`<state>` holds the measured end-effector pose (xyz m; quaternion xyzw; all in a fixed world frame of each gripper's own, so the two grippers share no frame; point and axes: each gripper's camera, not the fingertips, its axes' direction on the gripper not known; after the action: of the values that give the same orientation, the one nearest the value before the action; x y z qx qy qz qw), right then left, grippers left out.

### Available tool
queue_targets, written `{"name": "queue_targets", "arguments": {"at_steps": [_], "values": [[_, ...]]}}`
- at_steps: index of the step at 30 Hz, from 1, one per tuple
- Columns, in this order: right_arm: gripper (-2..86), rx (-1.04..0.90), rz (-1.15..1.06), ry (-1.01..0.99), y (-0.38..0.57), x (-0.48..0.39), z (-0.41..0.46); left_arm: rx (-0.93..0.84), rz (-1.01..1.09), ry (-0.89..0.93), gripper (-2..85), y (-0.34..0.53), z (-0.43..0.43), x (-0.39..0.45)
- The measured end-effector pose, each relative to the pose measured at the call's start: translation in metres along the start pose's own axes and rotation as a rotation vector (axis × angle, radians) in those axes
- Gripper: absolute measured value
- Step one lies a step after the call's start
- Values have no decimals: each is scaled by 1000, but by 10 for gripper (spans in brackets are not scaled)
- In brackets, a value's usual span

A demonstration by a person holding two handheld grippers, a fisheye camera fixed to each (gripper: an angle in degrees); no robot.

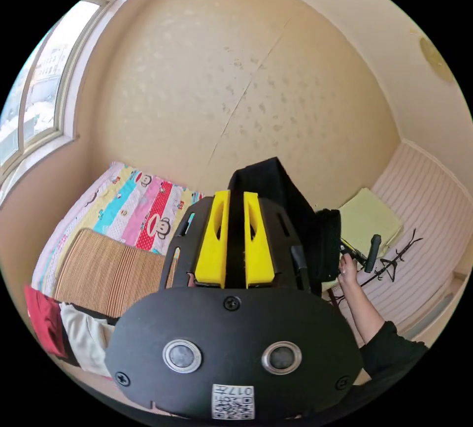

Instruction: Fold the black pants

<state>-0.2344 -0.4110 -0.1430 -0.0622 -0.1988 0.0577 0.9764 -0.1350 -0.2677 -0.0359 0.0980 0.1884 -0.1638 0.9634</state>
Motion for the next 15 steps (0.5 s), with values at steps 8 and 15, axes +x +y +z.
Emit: {"name": "queue_targets", "arguments": {"at_steps": [8, 15], "values": [[39, -548, -50, -1, 245, 86, 213, -532, -240, -83, 50, 240, 124, -223], [57, -945, 29, 4, 438, 147, 262, -999, -191, -84, 55, 427, 192, -241]]}}
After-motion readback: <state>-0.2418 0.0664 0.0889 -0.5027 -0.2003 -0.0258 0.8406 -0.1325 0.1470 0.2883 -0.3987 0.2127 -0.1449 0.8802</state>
